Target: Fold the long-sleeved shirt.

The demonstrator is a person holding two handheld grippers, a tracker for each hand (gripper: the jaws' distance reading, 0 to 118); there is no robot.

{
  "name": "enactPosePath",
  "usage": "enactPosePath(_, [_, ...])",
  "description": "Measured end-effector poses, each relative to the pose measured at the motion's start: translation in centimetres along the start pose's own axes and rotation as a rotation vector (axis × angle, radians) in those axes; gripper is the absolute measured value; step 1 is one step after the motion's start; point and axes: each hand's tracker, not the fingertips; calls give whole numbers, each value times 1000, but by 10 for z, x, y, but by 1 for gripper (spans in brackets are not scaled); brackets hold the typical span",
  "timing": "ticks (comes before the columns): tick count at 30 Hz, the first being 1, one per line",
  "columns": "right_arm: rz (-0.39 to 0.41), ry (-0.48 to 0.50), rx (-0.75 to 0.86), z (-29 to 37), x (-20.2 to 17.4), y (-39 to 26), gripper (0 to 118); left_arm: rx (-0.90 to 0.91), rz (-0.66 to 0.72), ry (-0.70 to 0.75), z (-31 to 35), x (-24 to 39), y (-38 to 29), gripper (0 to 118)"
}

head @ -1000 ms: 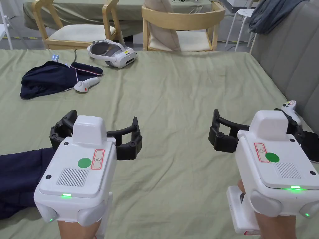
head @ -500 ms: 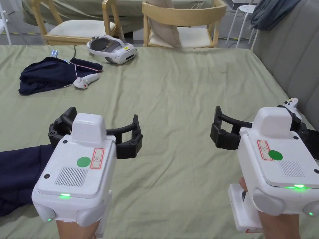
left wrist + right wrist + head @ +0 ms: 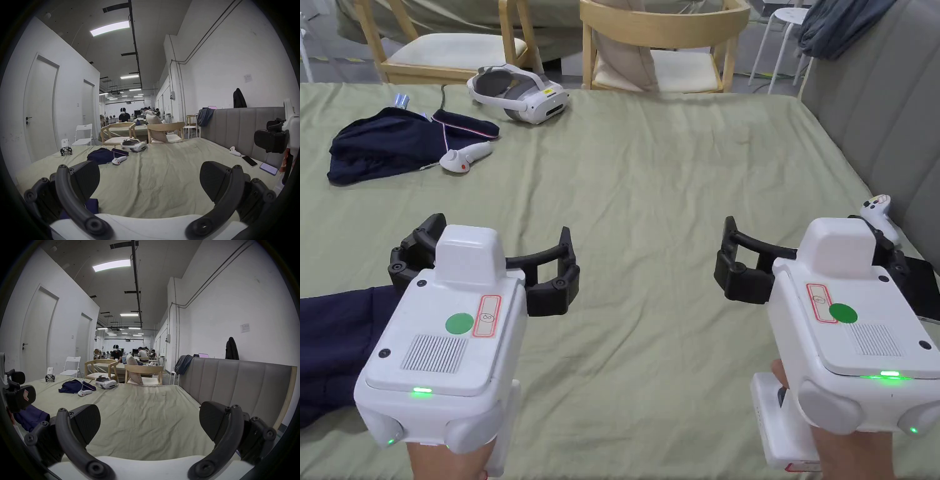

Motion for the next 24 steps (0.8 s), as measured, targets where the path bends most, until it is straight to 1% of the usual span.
enactPosePath(2, [-1,-16,4,1,-1,0,118,-5,7,-3,1,1,0,111])
enactPosePath(9, [23,-9,2,2,-2,-5,118,-3,-7,-9,3,6,-1,111])
enactPosePath(24, [-2,-13,-3,7,2,-2,118,0,-3,2,6,3,1,111])
